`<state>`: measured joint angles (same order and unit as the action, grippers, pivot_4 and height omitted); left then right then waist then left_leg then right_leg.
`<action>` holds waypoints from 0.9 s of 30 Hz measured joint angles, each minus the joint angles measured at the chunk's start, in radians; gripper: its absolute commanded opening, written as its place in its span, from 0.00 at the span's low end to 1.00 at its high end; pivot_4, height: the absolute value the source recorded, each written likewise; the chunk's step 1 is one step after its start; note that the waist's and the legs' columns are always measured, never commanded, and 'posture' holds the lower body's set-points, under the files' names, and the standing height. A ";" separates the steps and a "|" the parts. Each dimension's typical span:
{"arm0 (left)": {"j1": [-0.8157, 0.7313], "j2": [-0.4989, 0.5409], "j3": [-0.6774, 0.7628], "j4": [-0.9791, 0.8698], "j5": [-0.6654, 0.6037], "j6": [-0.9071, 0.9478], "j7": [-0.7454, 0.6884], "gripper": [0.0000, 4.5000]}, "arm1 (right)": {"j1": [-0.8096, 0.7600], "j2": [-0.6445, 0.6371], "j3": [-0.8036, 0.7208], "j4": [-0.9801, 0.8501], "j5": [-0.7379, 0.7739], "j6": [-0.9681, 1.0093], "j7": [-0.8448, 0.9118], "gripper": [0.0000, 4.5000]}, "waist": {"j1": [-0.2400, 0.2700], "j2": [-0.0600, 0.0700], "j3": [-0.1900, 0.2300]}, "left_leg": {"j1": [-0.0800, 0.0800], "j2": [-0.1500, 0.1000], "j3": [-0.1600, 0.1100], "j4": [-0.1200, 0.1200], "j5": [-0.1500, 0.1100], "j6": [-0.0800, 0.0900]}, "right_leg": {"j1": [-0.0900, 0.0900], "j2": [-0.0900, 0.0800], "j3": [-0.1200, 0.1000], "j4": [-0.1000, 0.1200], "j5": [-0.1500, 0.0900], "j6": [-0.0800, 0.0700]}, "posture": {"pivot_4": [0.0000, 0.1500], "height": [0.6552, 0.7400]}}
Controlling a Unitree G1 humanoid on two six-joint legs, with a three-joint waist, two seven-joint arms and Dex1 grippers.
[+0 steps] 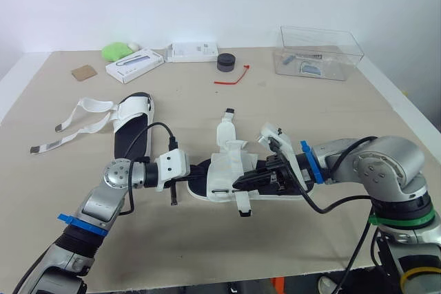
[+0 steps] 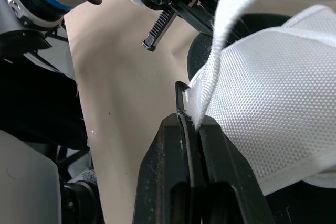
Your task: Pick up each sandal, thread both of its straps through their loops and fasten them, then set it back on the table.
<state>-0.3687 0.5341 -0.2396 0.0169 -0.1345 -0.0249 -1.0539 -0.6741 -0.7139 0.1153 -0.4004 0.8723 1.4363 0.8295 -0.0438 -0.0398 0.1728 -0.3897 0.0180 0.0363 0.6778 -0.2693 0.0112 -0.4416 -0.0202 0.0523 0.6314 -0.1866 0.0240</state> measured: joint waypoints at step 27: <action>0.009 0.007 0.011 -0.029 -0.022 0.071 -0.016 0.00 | 0.245 0.060 -0.095 -0.022 0.103 -0.028 -0.170 0.70 | -0.002 -0.001 -0.001 | 0.002 -0.001 0.002 0.002 0.002 0.002 | 0.001 0.000 0.003 0.000 0.003 0.002 | 1.00 1.00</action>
<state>-0.3593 0.5407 -0.2290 -0.0123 -0.1568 0.0460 -1.0701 -0.4290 -0.6539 0.0203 -0.4222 0.9753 1.4087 0.6592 -0.0454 -0.0409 0.1714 -0.3876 0.0169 0.0382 0.6795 -0.2674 0.0137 -0.4403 -0.0202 0.0552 0.6317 -0.1840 0.0262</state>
